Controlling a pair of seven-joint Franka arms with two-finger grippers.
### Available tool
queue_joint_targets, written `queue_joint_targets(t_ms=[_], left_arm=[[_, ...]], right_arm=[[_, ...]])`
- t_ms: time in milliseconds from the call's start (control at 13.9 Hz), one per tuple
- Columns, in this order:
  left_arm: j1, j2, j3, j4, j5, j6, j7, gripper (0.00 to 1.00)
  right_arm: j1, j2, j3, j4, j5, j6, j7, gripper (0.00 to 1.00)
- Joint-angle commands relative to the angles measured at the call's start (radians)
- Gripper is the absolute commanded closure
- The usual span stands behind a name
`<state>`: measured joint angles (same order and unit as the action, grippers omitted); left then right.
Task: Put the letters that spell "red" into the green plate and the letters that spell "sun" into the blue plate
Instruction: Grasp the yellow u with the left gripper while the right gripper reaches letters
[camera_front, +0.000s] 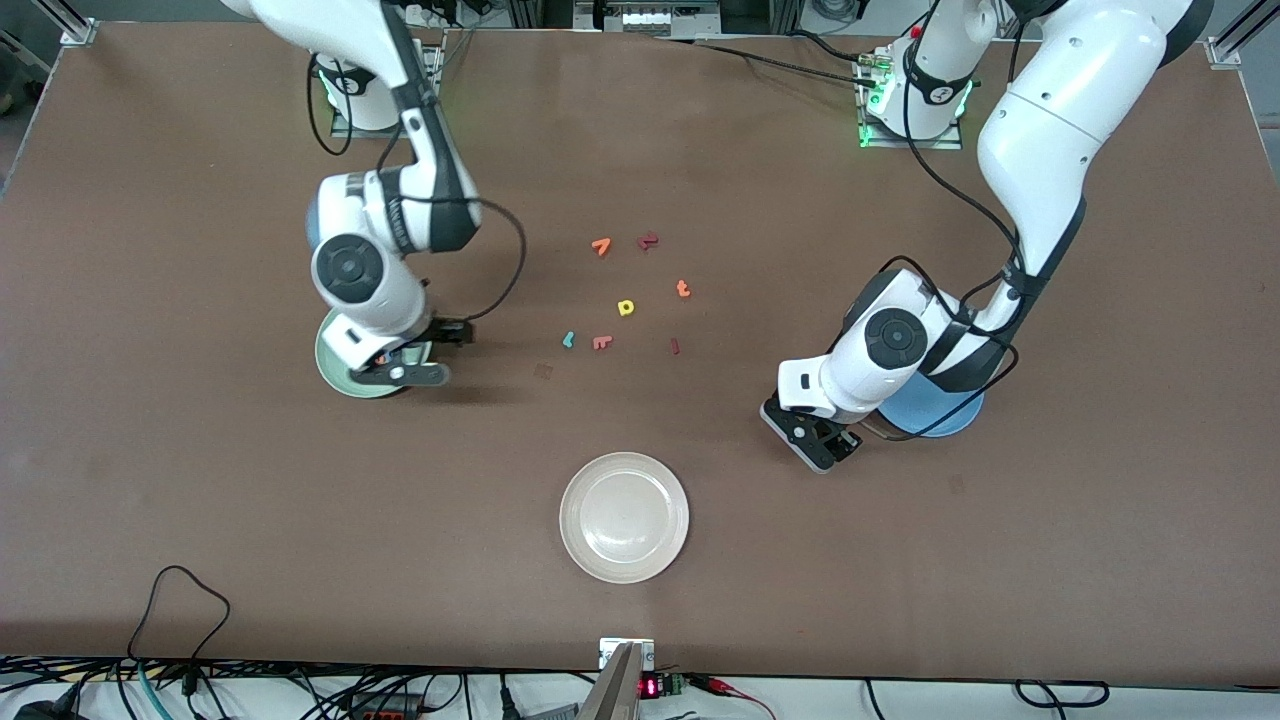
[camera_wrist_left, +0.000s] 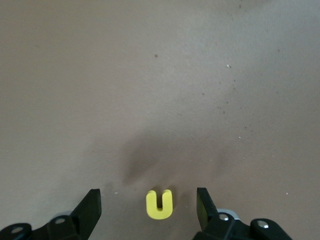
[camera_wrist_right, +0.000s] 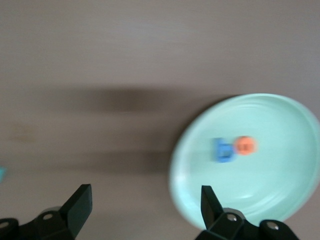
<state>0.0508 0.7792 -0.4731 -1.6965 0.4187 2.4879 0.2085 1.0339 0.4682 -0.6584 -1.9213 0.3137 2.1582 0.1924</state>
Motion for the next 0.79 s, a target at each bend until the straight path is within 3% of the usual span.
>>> queue_joint_targets(t_ms=[0,144,360,432,576,719], left_arm=[[0.000,-0.005,0.001,-0.020,0.025,0.006,0.020,0.15],[0.001,-0.005,0.004,-0.040,0.026,0.018,0.020,0.17],[0.003,-0.005,0.027,-0.069,0.031,0.080,0.023,0.21],[0.003,-0.003,0.027,-0.074,0.060,0.089,0.023,0.26],[0.003,-0.006,0.025,-0.083,0.110,0.098,0.011,0.47],[0.006,-0.006,0.025,-0.084,0.111,0.100,0.009,0.58]], right_arm=[[0.040,0.065,0.008,0.096,0.117,-0.020,0.010,0.50],[0.078,0.118,0.032,0.139,0.183,-0.012,0.057,0.55],[0.100,0.190,0.077,0.185,0.193,0.000,0.117,0.56],[0.103,0.210,0.085,0.198,0.192,0.015,0.121,0.56],[0.101,0.245,0.086,0.222,0.194,0.035,0.142,0.55],[0.103,0.270,0.094,0.231,0.191,0.038,0.139,0.54]])
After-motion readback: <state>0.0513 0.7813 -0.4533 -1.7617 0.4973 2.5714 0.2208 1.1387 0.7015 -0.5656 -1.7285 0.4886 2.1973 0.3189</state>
